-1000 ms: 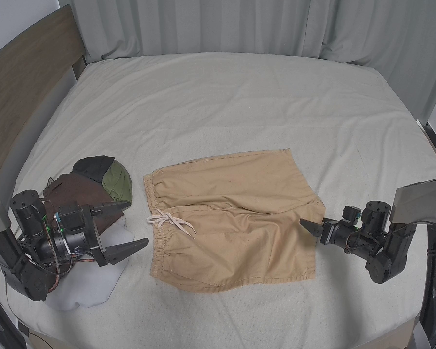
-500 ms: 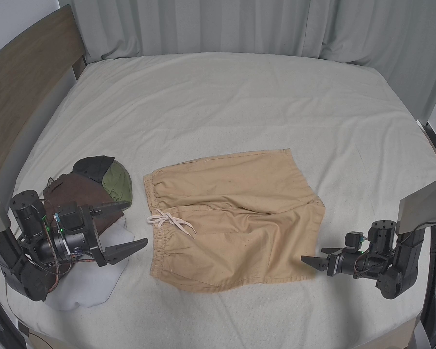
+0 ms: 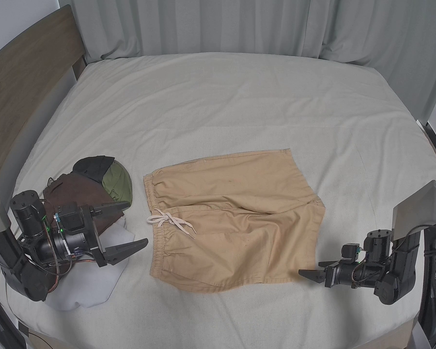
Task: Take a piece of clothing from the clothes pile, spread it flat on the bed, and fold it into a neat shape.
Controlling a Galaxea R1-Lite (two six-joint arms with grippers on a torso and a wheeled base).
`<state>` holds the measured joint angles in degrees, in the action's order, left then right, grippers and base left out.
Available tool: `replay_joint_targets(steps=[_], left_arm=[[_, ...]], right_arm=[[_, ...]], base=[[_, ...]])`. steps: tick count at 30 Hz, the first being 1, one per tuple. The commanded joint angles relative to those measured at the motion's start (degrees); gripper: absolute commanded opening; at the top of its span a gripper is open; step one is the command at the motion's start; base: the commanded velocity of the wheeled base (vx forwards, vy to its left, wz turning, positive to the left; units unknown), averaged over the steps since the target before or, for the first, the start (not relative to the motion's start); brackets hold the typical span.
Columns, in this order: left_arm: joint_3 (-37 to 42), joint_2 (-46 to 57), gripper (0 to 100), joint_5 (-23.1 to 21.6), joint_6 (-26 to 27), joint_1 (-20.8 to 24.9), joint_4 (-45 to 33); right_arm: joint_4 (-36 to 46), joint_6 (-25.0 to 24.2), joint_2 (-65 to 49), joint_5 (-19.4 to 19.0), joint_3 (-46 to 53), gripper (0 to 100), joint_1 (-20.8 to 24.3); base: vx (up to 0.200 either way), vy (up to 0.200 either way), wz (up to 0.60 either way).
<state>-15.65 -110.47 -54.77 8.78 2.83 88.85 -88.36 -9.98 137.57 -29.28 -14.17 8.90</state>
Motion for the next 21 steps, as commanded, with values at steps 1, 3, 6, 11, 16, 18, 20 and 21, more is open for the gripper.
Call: replay_joint_targets(steps=[1, 3, 6, 11, 16, 18, 20, 21], left_arm=[[0.01, -0.01, 100, 0.02, 0.01, -0.02, 0.01], [-0.08, -0.01, 100, 0.02, 0.01, -0.02, 0.01], [-0.08, -0.01, 100, 0.02, 0.01, -0.02, 0.01], [-0.08, 0.08, 100, 0.02, 0.01, -0.02, 0.01], [-0.08, -0.01, 100, 0.02, 0.01, -0.02, 0.01], [-0.08, -0.01, 100, 0.02, 0.1, -0.02, 0.01], [-0.08, 0.08, 100, 0.02, 0.01, -0.02, 0.01], [-0.08, 0.08, 100, 0.02, 0.01, -0.02, 0.01]], right_arm=[[0.03, -0.65, 1.91, 0.01, -1.04, 100, 0.33], [0.03, -1.27, 2.35, 0.1, -1.39, 100, 1.03], [-0.06, -3.11, 2.97, 0.28, -1.83, 100, 1.91], [-0.06, -5.31, 2.88, 0.45, -2.62, 100, 2.61], [-0.06, -5.22, 2.97, 0.45, -2.45, 0, 2.61], [-0.06, -5.05, 2.97, 0.45, -2.01, 0, 2.53], [-0.06, -4.96, 2.97, 0.45, -1.92, 0, 2.44], [-0.06, -4.96, 2.97, 0.45, -1.92, 0, 2.35]], base=[[0.0, 0.0, 0.0], [0.0, 0.0, 0.0], [0.0, 0.0, 0.0], [0.0, 0.0, 0.0], [0.0, 0.0, 0.0], [0.0, 0.0, 0.0], [0.0, 0.0, 0.0], [0.0, 0.0, 0.0]])
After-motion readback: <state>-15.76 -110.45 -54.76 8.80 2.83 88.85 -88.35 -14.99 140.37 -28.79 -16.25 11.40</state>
